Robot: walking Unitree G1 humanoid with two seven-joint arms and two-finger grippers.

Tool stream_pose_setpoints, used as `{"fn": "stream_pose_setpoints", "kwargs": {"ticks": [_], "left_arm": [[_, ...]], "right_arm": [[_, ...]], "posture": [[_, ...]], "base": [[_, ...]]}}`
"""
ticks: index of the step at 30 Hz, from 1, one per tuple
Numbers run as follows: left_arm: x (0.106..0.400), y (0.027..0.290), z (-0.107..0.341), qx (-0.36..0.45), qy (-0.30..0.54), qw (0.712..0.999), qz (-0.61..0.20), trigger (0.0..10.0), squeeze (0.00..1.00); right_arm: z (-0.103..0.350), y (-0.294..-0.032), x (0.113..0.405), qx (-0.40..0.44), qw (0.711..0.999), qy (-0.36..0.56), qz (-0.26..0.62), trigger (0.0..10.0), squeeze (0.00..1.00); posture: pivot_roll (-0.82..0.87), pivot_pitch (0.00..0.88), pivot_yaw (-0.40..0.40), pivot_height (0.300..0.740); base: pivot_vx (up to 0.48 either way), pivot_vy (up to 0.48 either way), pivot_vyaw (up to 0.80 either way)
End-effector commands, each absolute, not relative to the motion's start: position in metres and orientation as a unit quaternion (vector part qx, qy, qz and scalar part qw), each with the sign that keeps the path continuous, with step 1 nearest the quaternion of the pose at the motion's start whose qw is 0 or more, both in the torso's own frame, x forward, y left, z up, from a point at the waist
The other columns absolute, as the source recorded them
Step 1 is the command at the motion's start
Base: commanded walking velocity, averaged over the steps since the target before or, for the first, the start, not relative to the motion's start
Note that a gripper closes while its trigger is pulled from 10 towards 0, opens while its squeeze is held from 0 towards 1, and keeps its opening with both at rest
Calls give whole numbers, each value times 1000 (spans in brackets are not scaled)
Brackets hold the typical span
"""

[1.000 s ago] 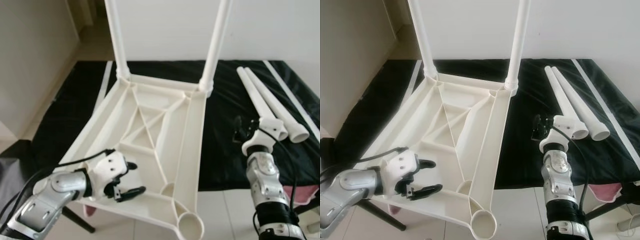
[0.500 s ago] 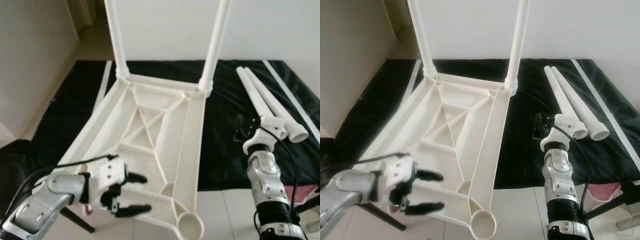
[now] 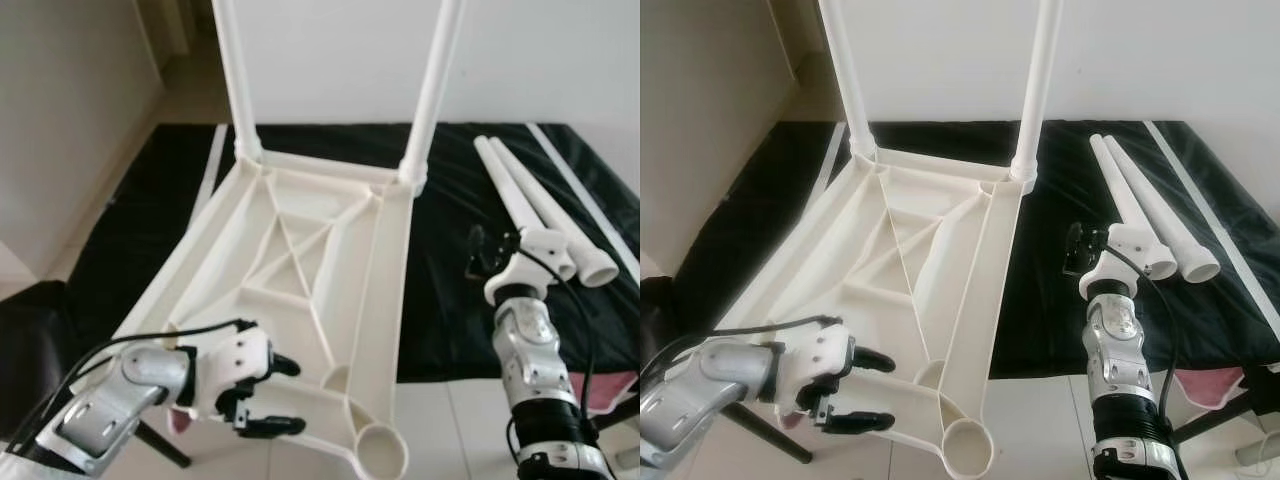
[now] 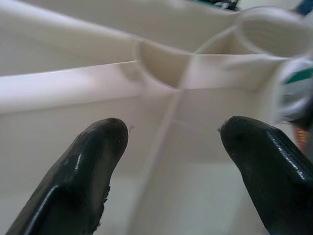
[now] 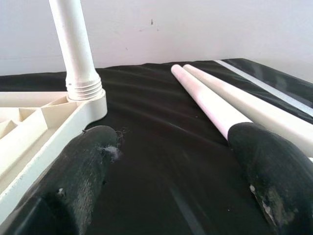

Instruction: Building children table

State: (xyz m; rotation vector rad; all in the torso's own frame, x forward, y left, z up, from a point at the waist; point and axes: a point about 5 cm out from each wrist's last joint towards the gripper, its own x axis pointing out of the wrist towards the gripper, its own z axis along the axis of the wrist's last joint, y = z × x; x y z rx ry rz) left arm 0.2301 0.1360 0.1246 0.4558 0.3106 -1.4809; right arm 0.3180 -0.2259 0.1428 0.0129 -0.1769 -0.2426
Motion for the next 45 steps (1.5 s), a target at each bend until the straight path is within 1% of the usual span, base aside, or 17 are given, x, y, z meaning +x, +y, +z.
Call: {"fn": "stream_pose_setpoints", "kwargs": {"ticks": [1, 4, 5, 9, 11, 12, 14, 17, 19, 20, 27, 28, 31, 34, 38, 44, 45], "left_arm": [[242, 141, 123, 228, 134, 754, -601, 10000, 0], [248, 139, 122, 233, 133, 767, -583, 10000, 0], [259, 137, 121, 243, 131, 788, -550, 10000, 0], [264, 136, 120, 254, 125, 797, -534, 10000, 0], [272, 135, 120, 256, 121, 813, -508, 10000, 0], [272, 135, 120, 256, 121, 813, -508, 10000, 0], [281, 133, 122, 258, 108, 835, -474, 10000, 0], [285, 132, 123, 259, 100, 847, -454, 10000, 0], [296, 128, 126, 259, 82, 875, -401, 10000, 0], [296, 128, 126, 259, 82, 875, -401, 10000, 0], [319, 116, 131, 255, 59, 917, -302, 10000, 0], [319, 116, 131, 255, 59, 917, -302, 10000, 0], [330, 112, 135, 252, 58, 935, -241, 10000, 0], [336, 109, 141, 243, 48, 946, -209, 10000, 0], [335, 99, 151, 191, 25, 955, -226, 10000, 0], [329, 87, 162, 137, 3, 954, -265, 10000, 0], [324, 75, 175, 95, -25, 949, -299, 10000, 0]], "right_arm": [[140, -226, 318, 11, 989, -79, -123, 10000, 0], [139, -226, 318, 12, 989, -78, -125, 10000, 0], [139, -227, 318, 13, 989, -78, -129, 10000, 0], [139, -227, 318, 14, 988, -77, -130, 10000, 0], [140, -227, 319, 15, 988, -78, -131, 10000, 0], [140, -227, 319, 15, 988, -78, -131, 10000, 0], [140, -227, 319, 16, 988, -79, -133, 10000, 0], [140, -227, 319, 17, 988, -80, -134, 10000, 0], [141, -227, 319, 19, 987, -80, -135, 10000, 0], [141, -227, 319, 19, 987, -80, -135, 10000, 0], [142, -227, 319, 22, 986, -83, -140, 10000, 0], [142, -227, 319, 22, 986, -83, -140, 10000, 0], [142, -227, 319, 22, 986, -83, -142, 10000, 0], [142, -227, 318, 21, 986, -83, -143, 10000, 0], [142, -227, 316, 9, 986, -82, -147, 10000, 0], [142, -233, 315, -1, 983, -83, -163, 10000, 0], [145, -244, 314, -10, 979, -87, -187, 10000, 0]], "posture": [[4, 16, -1, 740], [3, 16, 0, 740], [2, 20, 2, 740], [2, 20, 2, 740], [0, 23, 4, 740], [0, 23, 4, 740], [-3, 25, 7, 740], [-3, 25, 7, 740], [-4, 29, 8, 740], [-4, 29, 8, 740], [-7, 35, 11, 740], [-7, 35, 11, 740], [-9, 36, 14, 740], [-10, 37, 15, 740], [-12, 40, 21, 740], [-11, 42, 23, 740], [-13, 44, 27, 740]], "base": [[0, 0, 0], [0, 0, 0], [0, 0, 0], [0, 0, 0], [0, 0, 0], [0, 0, 0], [0, 0, 0], [0, 0, 0], [0, 0, 0], [0, 0, 0], [0, 0, 0], [0, 0, 0], [0, 0, 0], [0, 0, 0], [0, 0, 0], [0, 0, 0], [0, 0, 0]]}}
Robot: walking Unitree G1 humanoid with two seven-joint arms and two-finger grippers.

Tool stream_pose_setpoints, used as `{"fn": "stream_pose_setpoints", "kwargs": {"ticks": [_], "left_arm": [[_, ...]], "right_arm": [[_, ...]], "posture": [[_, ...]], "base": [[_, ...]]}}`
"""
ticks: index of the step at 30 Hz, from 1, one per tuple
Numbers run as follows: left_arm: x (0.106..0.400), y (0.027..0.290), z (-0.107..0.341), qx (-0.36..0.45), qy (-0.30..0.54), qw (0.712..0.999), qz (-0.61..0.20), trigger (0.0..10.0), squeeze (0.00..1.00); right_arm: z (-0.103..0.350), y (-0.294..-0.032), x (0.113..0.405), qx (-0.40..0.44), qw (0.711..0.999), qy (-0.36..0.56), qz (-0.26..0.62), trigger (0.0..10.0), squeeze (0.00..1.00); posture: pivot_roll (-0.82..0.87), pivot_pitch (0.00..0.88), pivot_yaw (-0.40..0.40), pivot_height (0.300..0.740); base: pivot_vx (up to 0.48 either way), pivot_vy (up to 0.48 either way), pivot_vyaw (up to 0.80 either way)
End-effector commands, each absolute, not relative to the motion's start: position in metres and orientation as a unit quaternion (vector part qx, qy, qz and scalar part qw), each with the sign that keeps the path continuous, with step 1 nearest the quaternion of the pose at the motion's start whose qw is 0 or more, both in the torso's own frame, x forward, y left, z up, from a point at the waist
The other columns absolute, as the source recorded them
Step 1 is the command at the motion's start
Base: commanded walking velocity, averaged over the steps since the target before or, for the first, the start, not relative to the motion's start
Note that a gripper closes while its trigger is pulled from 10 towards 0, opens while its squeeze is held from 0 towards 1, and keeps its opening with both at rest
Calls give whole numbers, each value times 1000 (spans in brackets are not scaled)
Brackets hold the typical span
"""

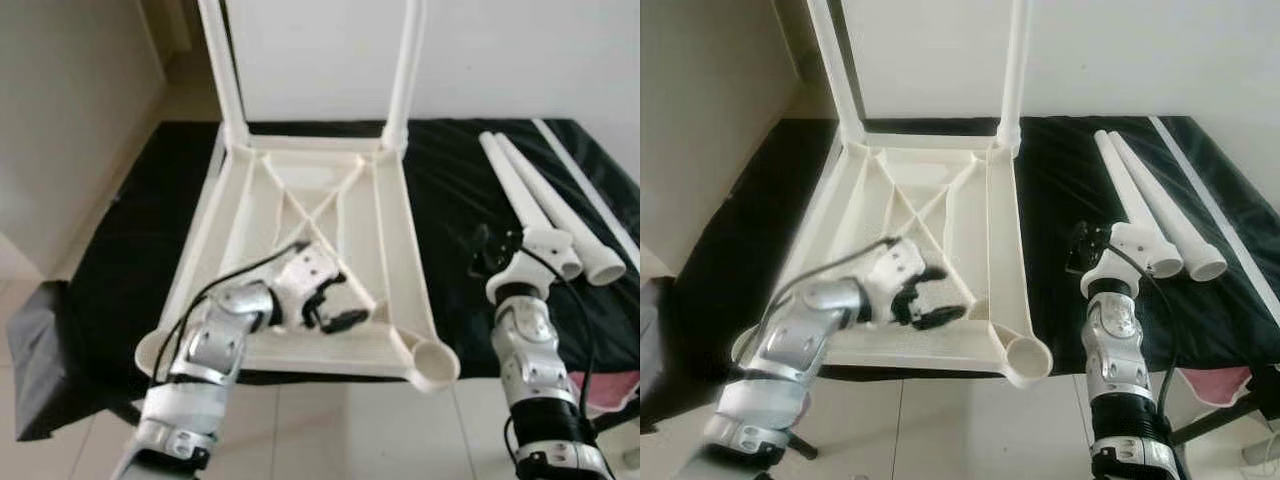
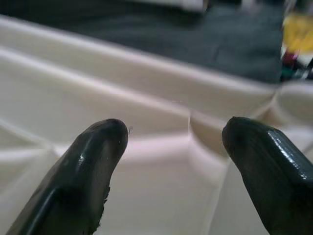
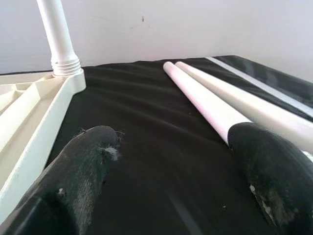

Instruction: Building children table

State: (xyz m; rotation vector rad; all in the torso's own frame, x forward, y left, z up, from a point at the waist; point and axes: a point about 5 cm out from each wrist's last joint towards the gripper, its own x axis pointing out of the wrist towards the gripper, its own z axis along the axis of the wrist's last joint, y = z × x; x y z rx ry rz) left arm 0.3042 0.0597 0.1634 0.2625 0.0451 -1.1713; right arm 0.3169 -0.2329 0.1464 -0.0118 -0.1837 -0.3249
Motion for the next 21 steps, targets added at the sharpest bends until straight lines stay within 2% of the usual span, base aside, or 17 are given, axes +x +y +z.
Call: {"fn": "stream_pose_setpoints", "kwargs": {"ticks": [1, 2, 7, 9, 11, 14, 15, 17, 19, 21], "left_arm": [[324, 75, 175, 95, -25, 949, -299, 10000, 0], [321, 68, 185, 76, -46, 945, -316, 10000, 0], [319, 63, 191, 67, -55, 939, -333, 10000, 0], [306, 48, 194, 51, -62, 910, -406, 10000, 0], [303, 45, 193, 48, -60, 905, -419, 10000, 0], [282, 33, 192, 3, -52, 851, -522, 10000, 0], [282, 33, 192, 3, -52, 851, -522, 10000, 0], [273, 28, 194, -4, -55, 829, -556, 10000, 0], [273, 28, 194, -4, -55, 829, -556, 10000, 0], [268, 26, 195, -17, -49, 815, -578, 10000, 0]], "right_arm": [[145, -244, 314, -10, 979, -87, -187, 10000, 0], [148, -253, 314, -20, 975, -87, -202, 10000, 0], [149, -260, 314, -26, 973, -82, -216, 10000, 0], [152, -273, 314, -44, 969, -76, -229, 10000, 0], [153, -274, 314, -47, 969, -75, -231, 10000, 0], [154, -285, 313, -65, 965, -64, -244, 10000, 0], [154, -285, 313, -65, 965, -64, -244, 10000, 0], [153, -291, 313, -65, 966, -49, -244, 10000, 0], [153, -291, 313, -65, 966, -49, -244, 10000, 0], [152, -295, 314, -61, 969, -37, -235, 10000, 0]], "posture": [[-13, 44, 27, 740], [-14, 44, 30, 740], [-13, 46, 30, 740], [-16, 48, 34, 740], [-16, 48, 34, 740], [-24, 53, 42, 740], [-24, 53, 42, 740], [-33, 58, 49, 740], [-33, 58, 49, 740], [-37, 64, 51, 740]], "base": [[0, 0, 0], [0, 0, 0], [0, 0, 0], [0, 0, 0], [0, 0, 0], [0, 0, 0], [0, 0, 0], [0, 0, 0], [0, 0, 0], [0, 0, 0]]}}
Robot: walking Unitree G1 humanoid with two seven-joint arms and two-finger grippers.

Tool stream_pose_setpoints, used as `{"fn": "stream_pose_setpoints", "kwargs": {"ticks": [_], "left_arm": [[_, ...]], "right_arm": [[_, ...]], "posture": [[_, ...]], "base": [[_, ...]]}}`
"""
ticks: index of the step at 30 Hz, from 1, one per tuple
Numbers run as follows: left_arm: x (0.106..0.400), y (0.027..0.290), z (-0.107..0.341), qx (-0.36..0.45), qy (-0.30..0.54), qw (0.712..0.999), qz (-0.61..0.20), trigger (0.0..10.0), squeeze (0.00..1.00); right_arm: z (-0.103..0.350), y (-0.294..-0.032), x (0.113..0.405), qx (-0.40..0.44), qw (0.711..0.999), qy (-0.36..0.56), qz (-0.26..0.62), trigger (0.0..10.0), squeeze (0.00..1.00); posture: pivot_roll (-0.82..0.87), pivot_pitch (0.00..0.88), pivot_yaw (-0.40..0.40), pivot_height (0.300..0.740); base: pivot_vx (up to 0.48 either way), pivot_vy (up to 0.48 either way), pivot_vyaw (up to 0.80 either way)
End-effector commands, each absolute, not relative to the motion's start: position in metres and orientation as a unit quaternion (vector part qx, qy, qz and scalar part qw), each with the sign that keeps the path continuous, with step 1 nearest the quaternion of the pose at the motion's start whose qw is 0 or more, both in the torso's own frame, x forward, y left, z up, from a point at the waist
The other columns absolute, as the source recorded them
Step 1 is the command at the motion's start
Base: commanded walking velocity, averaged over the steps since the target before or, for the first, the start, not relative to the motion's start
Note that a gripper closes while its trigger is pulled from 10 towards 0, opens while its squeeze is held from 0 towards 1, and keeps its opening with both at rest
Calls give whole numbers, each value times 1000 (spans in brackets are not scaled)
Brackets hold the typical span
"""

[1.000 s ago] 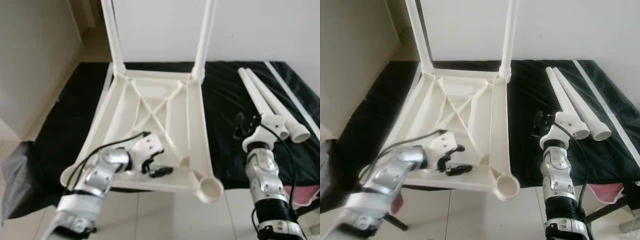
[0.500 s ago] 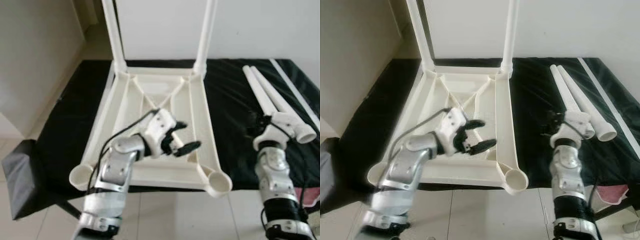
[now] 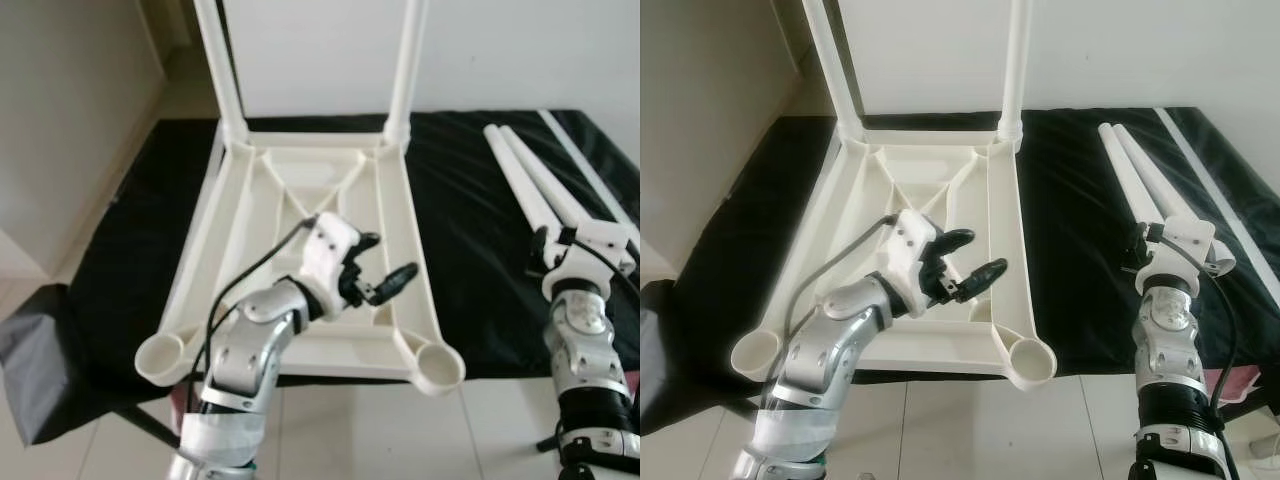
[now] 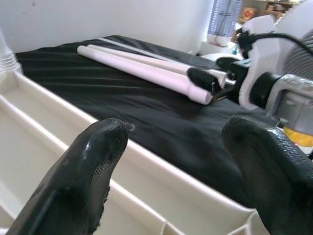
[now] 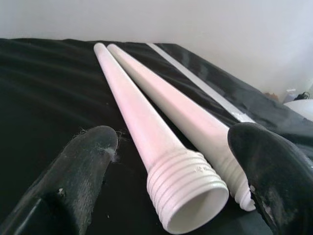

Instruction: Building children table

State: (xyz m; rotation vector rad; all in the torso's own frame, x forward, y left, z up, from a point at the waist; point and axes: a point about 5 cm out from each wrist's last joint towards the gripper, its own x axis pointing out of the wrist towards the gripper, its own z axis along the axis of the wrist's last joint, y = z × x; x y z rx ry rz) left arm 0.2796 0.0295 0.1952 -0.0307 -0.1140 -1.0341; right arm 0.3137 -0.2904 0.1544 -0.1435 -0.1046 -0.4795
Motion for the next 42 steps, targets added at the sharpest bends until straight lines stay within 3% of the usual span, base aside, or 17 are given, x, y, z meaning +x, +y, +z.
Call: {"fn": "stream_pose_setpoints", "kwargs": {"ticks": [1, 21, 32, 42], "left_arm": [[268, 26, 195, -17, -49, 815, -578, 10000, 0], [251, 29, 197, -34, -20, 817, -575, 10000, 0], [243, 41, 193, -19, -4, 826, -563, 10000, 0], [232, 29, 191, -31, 3, 819, -572, 10000, 0]], "right_arm": [[152, -295, 314, -61, 969, -37, -235, 10000, 0], [156, -310, 326, -59, 982, 23, -176, 10000, 0], [159, -315, 343, -61, 984, 70, -151, 10000, 0], [146, -311, 347, -59, 984, 107, -129, 10000, 0]], "posture": [[-37, 64, 51, 740], [3, 114, 46, 740], [72, 199, -2, 740], [72, 216, -17, 740]], "base": [[0, 0, 0], [0, 0, 0], [0, 0, 0], [0, 0, 0]]}}
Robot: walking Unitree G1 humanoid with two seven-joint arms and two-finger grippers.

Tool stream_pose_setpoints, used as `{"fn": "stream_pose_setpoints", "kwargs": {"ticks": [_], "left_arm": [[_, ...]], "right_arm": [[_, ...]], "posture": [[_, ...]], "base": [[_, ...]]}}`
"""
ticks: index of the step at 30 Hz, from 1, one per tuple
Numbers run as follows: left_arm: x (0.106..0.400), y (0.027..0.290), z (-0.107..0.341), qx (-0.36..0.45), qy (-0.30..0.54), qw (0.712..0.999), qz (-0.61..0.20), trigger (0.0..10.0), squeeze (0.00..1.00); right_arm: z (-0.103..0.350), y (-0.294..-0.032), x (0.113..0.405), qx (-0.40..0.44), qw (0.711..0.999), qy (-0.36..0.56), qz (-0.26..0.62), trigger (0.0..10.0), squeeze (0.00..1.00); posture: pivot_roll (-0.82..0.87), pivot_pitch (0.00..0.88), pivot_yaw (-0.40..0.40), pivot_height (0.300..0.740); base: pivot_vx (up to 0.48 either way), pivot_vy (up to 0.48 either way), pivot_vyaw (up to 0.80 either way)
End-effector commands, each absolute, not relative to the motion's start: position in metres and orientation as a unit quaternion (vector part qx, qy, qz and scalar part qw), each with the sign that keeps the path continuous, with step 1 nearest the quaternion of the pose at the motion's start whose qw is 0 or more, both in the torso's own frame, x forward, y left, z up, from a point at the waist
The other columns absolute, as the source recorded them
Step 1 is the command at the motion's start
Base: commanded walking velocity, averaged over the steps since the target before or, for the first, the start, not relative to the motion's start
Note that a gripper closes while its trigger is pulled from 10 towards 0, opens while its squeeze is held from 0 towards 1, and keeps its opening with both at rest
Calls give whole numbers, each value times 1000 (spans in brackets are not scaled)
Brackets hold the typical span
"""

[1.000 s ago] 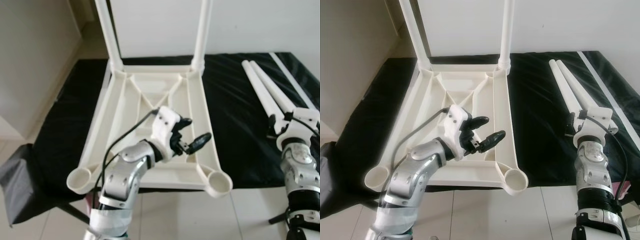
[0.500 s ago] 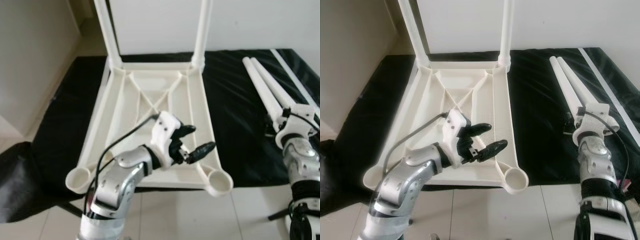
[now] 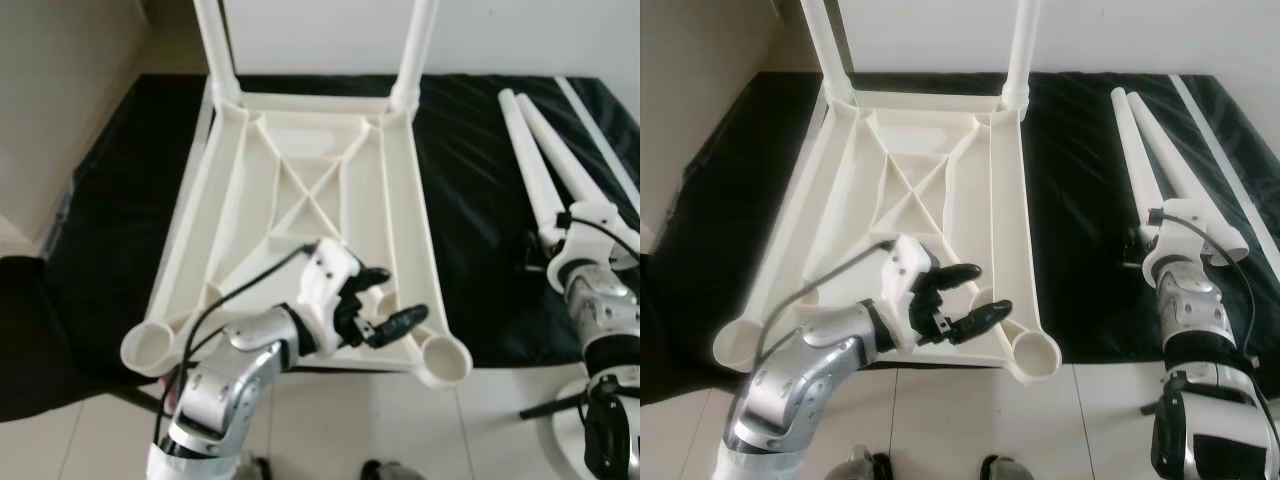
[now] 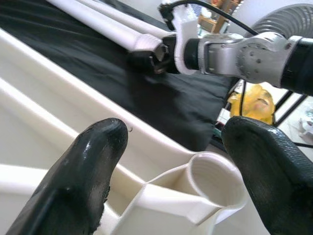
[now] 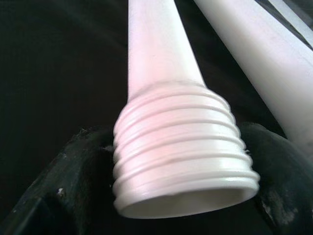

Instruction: Building children table

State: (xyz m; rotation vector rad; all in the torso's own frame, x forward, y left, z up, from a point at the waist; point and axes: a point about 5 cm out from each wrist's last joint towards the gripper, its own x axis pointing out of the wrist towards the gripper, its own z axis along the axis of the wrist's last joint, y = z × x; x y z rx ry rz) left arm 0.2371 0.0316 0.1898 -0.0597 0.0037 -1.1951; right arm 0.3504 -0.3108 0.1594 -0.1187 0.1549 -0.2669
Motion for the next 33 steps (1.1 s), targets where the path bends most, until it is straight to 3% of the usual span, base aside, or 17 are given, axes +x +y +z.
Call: {"fn": "stream_pose_setpoints", "kwargs": {"ticks": [1, 6, 7, 9, 10, 11, 12, 18, 19, 20, 21, 33], "left_arm": [[232, 29, 191, -31, 3, 819, -573, 10000, 0], [232, 24, 189, -32, 4, 812, -583, 10000, 0], [232, 22, 189, -28, 3, 811, -585, 10000, 0], [234, 18, 192, -27, -2, 807, -590, 10000, 0], [234, 18, 192, -27, -2, 807, -590, 10000, 0], [235, 16, 193, -25, -5, 806, -592, 10000, 0], [237, 15, 197, -26, -10, 804, -594, 10000, 0], [242, 11, 205, -26, -22, 804, -593, 10000, 0], [242, 10, 205, -26, -23, 805, -593, 10000, 0], [242, 10, 205, -26, -23, 805, -593, 10000, 0], [245, 8, 208, -25, -31, 805, -592, 10000, 0], [256, -2, 218, -10, -59, 792, -608, 10000, 0]], "right_arm": [[146, -311, 348, -60, 984, 106, -129, 10000, 0], [145, -311, 350, -66, 984, 102, -129, 10000, 0], [144, -309, 351, -64, 985, 104, -125, 196, 0], [141, -308, 351, -51, 986, 105, -120, 0, 0], [141, -308, 351, -51, 986, 105, -120, 0, 0], [140, -308, 351, -48, 986, 106, -120, 7882, 0], [137, -306, 350, -29, 987, 109, -118, 10000, 0], [123, -303, 343, -5, 987, 122, -108, 10000, 0], [121, -303, 342, -2, 987, 122, -107, 4275, 0], [121, -303, 342, -2, 987, 122, -107, 4275, 0], [116, -298, 340, 0, 988, 117, -99, 10000, 0], [105, -257, 325, 18, 995, 67, -67, 10000, 0]], "posture": [[72, 216, -17, 740], [61, 213, -12, 740], [54, 209, -3, 740], [50, 206, 8, 740], [50, 206, 8, 740], [50, 206, 8, 740], [49, 204, 11, 740], [44, 192, 14, 740], [44, 192, 14, 740], [44, 192, 14, 740], [28, 171, 27, 740], [-53, 96, 58, 740]], "base": [[0, 0, 0], [0, 0, 0], [0, 0, 0], [0, 0, 0], [0, 0, 0], [0, 0, 0], [0, 0, 0], [0, 0, 0], [0, 0, 0], [0, 0, 0], [0, 0, 0], [0, 0, 0]]}}
